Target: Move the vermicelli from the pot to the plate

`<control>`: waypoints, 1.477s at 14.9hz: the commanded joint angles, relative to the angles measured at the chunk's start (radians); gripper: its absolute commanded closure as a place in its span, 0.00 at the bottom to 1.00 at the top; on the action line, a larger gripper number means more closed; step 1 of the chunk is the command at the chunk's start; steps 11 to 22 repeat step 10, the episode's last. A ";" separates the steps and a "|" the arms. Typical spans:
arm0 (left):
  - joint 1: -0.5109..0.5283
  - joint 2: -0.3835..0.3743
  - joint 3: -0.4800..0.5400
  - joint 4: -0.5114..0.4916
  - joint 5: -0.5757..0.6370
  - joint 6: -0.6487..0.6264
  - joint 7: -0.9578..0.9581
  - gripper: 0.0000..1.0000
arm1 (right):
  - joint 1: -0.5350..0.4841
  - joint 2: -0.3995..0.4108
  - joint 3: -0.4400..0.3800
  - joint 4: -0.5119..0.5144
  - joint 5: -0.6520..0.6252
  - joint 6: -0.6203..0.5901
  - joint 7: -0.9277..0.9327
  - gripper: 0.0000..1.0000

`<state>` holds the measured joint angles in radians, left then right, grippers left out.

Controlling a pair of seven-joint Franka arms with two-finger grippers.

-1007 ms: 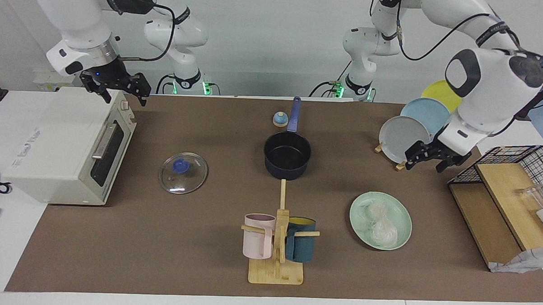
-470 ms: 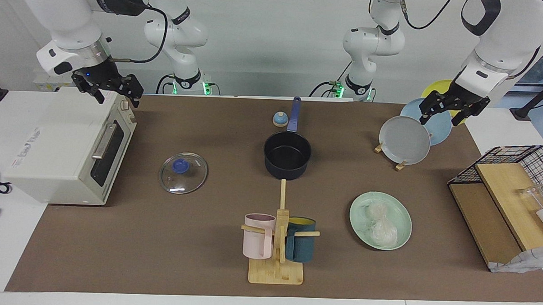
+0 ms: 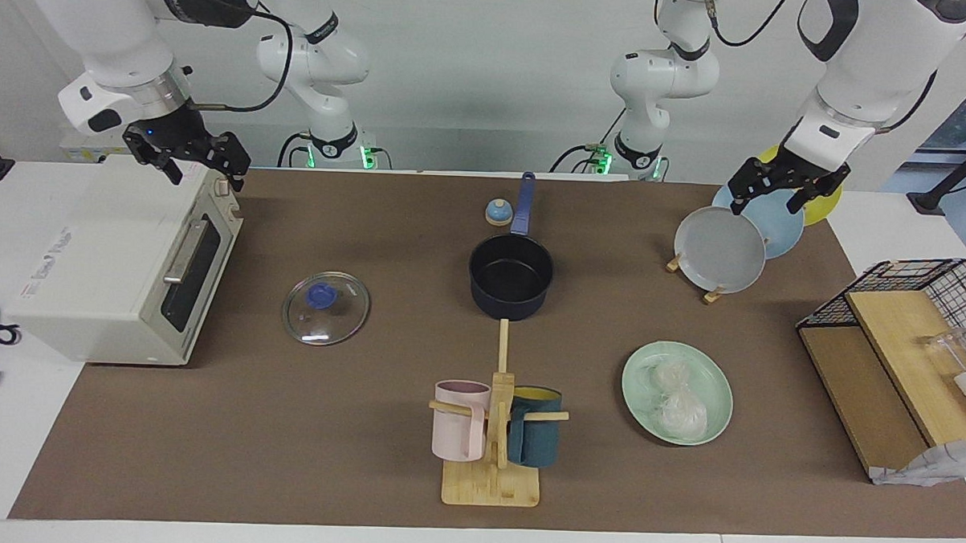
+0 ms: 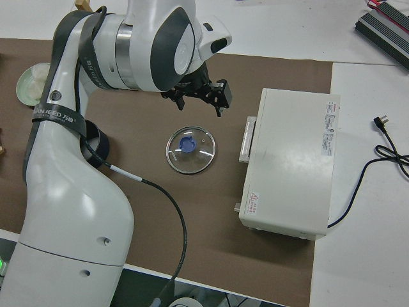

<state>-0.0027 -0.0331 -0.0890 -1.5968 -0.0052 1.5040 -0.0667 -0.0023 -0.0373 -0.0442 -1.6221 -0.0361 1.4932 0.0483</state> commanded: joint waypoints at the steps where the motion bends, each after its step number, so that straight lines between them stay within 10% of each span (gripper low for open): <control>1: 0.023 0.029 -0.026 0.080 0.024 -0.085 -0.022 0.00 | -0.004 0.000 0.003 0.013 0.018 0.004 -0.025 0.00; 22: 0.023 0.009 -0.031 0.044 0.021 -0.079 -0.038 0.00 | -0.012 -0.001 -0.003 0.013 0.024 0.018 -0.058 0.00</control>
